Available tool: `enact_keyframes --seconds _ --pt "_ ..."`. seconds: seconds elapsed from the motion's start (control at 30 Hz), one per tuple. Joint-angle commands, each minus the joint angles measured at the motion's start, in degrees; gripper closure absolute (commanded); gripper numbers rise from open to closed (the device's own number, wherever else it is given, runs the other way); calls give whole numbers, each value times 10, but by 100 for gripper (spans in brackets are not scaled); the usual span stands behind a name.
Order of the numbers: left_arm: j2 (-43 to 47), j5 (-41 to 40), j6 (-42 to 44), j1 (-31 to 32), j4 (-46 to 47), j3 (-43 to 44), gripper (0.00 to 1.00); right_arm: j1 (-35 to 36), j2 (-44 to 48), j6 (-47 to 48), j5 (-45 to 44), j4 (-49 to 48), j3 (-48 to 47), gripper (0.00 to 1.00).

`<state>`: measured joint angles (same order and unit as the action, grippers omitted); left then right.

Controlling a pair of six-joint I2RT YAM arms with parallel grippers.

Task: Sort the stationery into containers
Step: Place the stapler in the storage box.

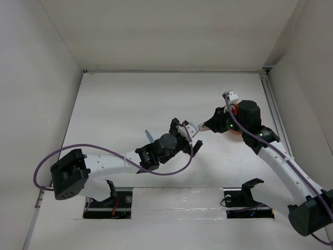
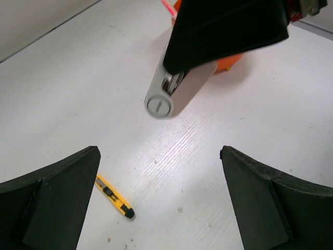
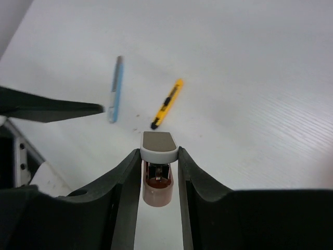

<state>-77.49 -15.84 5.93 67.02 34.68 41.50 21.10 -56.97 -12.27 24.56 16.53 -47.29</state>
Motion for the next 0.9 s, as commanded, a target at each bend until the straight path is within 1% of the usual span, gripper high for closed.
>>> enact_keyframes --seconds 0.0,0.03,0.07,0.1,0.13,0.17,0.2,0.23,0.27,0.3,0.37,0.4,0.43,0.53,0.57,0.63,0.67,0.77,0.8,0.87 --pt "50 -61 -55 -1 -25 37 0 -9 21 1 -153 50 -67 100" --pt "56 -71 -81 -1 -56 47 0 -14 21 1 -203 66 -84 100" --pt "56 -87 -96 -1 -72 56 0 -20 21 1 -227 80 -91 100" --pt "64 -125 -115 -1 -96 68 0 -20 21 1 -249 103 -97 100" --pt "64 -147 -134 -1 -151 82 0 -27 21 -5 -285 112 -97 100" --pt "64 -176 -179 -1 -183 116 0 -40 21 -10 -297 118 -97 100" --pt "57 -218 -202 -1 -216 133 0 -45 27 -22 -309 125 -97 100" --pt "57 -231 -226 -7 -280 151 0 -51 34 -30 -330 126 -97 100" --pt "50 -237 -252 -15 -312 168 0 -63 34 -42 -343 133 -97 100" --pt "50 -237 -300 -25 -337 194 0 -69 41 -53 -358 139 -97 100" --pt "44 -237 -335 -45 -387 211 0 -75 49 -94 -406 160 -91 100" --pt "44 -237 -343 -45 -393 218 0 -75 57 -107 -419 167 -91 100" --pt "44 -242 -348 -45 -399 218 0 -75 65 -144 -433 182 -91 100" --pt "32 -242 -373 -45 -436 243 0 -75 77 -214 -485 220 -91 100" --pt "26 -242 -373 -45 -436 243 0 -75 78 -235 -486 232 -91 100" --pt "26 -236 -373 -45 -442 251 0 -75 83 -277 -526 251 -84 100" --pt "26 -236 -378 -45 -442 251 0 -75 83 -323 -536 273 -83 100" --pt "26 -210 -378 -45 -436 251 0 -80 88 -396 -567 303 -78 100" --pt "26 -203 -378 -45 -436 251 0 -80 88 -448 -573 326 -78 100" --pt "33 -196 -378 -45 -428 240 0 -80 88 -482 -588 332 -78 100"
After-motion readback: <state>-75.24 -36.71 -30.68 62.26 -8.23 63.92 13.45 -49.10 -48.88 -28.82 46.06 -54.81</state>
